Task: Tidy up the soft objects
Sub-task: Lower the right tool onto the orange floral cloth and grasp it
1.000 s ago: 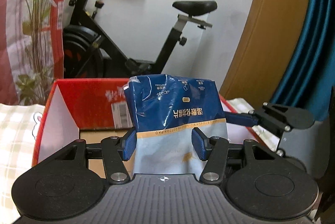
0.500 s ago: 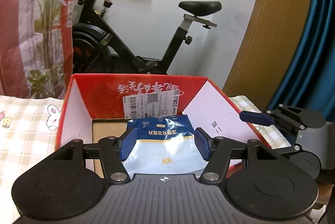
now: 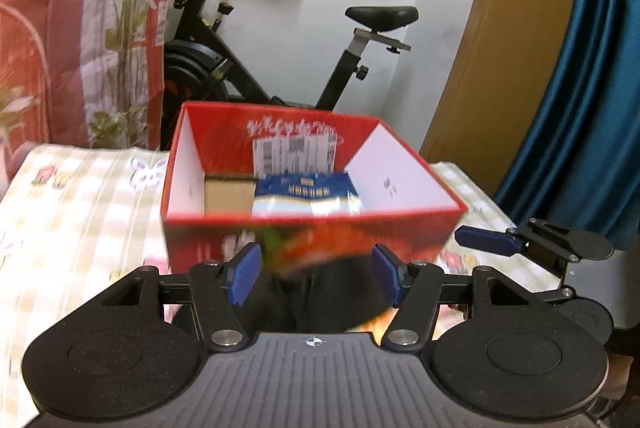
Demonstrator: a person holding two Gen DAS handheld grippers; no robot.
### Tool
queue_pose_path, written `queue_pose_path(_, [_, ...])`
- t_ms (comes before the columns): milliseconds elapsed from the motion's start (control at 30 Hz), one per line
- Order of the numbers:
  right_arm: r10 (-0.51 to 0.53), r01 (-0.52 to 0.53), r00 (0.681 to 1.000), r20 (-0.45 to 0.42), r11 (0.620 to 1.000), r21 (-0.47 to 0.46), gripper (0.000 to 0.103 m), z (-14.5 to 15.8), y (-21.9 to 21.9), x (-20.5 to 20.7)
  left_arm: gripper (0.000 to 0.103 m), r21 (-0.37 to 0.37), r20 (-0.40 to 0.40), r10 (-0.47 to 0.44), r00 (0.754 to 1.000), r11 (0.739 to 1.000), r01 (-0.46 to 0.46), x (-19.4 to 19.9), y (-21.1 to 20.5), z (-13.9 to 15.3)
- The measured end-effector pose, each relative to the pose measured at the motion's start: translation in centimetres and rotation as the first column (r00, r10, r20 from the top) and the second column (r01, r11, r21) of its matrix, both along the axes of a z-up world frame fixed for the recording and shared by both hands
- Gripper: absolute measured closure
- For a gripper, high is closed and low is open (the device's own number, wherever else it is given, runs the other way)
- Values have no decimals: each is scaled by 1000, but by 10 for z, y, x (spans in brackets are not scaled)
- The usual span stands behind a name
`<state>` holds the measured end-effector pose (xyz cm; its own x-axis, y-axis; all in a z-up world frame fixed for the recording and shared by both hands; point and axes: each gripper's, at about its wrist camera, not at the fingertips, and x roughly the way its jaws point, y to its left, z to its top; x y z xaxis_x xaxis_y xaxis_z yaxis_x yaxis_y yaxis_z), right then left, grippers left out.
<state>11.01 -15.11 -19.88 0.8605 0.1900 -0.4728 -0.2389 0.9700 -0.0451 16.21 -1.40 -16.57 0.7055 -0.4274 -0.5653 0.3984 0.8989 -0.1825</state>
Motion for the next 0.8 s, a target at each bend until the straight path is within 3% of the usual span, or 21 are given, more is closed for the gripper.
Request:
queue_pose_path(367, [34,-31,995,-96,999,38,41,-50,25,-64,39,-29,-110,17,994,999,-20,-58,18,-39])
queue_pose_path(800, [72,-64,985,-157,997,52,32,-83,32,-58,40,-110,-279,-21,960,994,-11,-56,26,-88])
